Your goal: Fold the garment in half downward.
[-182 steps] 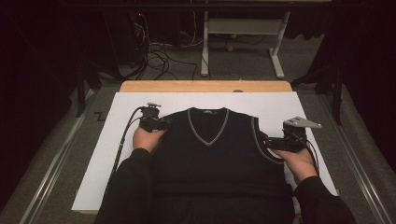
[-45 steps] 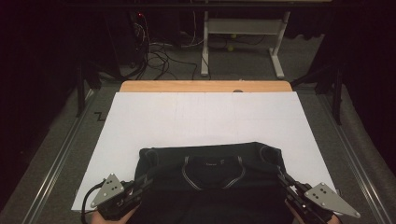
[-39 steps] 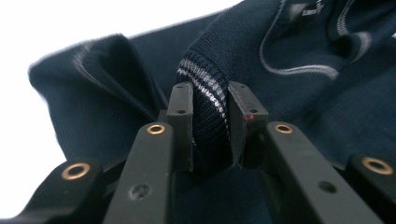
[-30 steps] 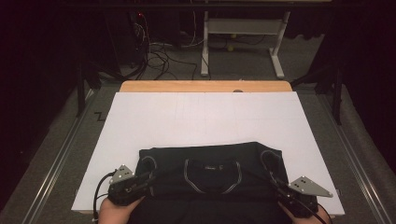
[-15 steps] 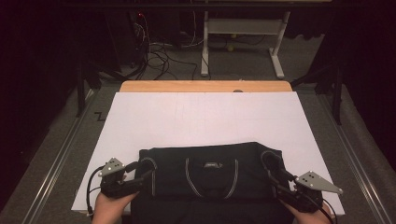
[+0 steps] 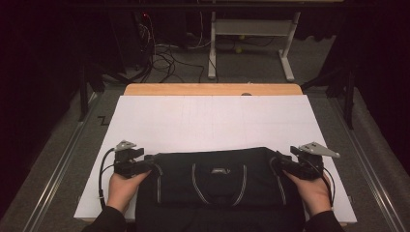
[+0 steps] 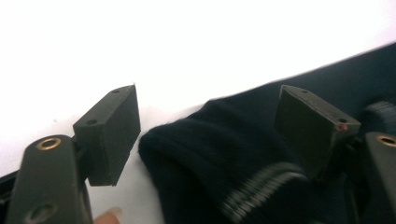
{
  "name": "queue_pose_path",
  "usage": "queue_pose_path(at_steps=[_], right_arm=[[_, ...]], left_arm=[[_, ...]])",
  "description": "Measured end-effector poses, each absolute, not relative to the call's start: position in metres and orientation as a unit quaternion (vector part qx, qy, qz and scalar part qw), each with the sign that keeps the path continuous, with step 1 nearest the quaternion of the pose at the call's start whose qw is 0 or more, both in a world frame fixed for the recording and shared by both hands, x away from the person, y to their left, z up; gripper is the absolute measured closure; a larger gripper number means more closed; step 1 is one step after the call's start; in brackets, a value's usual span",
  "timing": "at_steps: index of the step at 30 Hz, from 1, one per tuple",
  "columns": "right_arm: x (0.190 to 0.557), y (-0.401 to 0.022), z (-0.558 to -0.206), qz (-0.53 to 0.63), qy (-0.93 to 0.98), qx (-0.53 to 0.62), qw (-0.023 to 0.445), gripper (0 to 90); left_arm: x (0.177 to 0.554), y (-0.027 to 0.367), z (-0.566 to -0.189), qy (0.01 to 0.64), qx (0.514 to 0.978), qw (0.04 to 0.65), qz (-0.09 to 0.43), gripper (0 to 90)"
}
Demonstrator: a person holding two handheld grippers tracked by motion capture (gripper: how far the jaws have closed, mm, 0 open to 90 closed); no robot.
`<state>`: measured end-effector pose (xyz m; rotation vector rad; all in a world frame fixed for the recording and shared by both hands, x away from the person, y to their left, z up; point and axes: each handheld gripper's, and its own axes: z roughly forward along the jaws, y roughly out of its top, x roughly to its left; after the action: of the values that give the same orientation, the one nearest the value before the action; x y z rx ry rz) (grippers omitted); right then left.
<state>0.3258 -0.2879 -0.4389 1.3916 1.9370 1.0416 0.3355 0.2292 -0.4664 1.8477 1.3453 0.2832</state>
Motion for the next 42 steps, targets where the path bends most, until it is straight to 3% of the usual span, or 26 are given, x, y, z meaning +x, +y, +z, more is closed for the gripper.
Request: queue_pose_path(at_steps=[3,9,12,17,20,27,34,42], right_arm=[[0.332,-0.291,-0.457,0.351,0.729,0.536,0.239,31.0],[0.329,-0.297,-0.469,0.325,0.740,0.548,0.213,24.8],[0.324,-0.297,-0.469,0.326,0.745,0.542,0.211,31.9],[0.317,-0.291,-0.468,0.343,0.765,0.509,0.193,63.7],[0.316,-0.288,-0.467,0.346,0.773,0.496,0.191,73.2],[0.314,-0.287,-0.467,0.349,0.772,0.489,0.209,77.7],[0.312,-0.291,-0.461,0.359,0.754,0.496,0.237,79.9],[0.323,-0.294,-0.460,0.360,0.742,0.503,0.260,81.6]], left_arm=[[0.336,0.224,-0.474,0.532,0.759,0.356,0.118,20.1],[0.328,0.218,-0.478,0.518,0.778,0.326,0.144,22.6],[0.323,0.216,-0.479,0.509,0.779,0.339,0.139,33.4],[0.320,0.213,-0.476,0.489,0.792,0.345,0.120,52.9],[0.319,0.213,-0.477,0.485,0.792,0.354,0.110,60.3],[0.320,0.220,-0.476,0.488,0.779,0.378,0.106,72.4],[0.318,0.220,-0.469,0.485,0.766,0.391,0.159,74.2],[0.330,0.221,-0.464,0.494,0.762,0.391,0.150,74.2]])
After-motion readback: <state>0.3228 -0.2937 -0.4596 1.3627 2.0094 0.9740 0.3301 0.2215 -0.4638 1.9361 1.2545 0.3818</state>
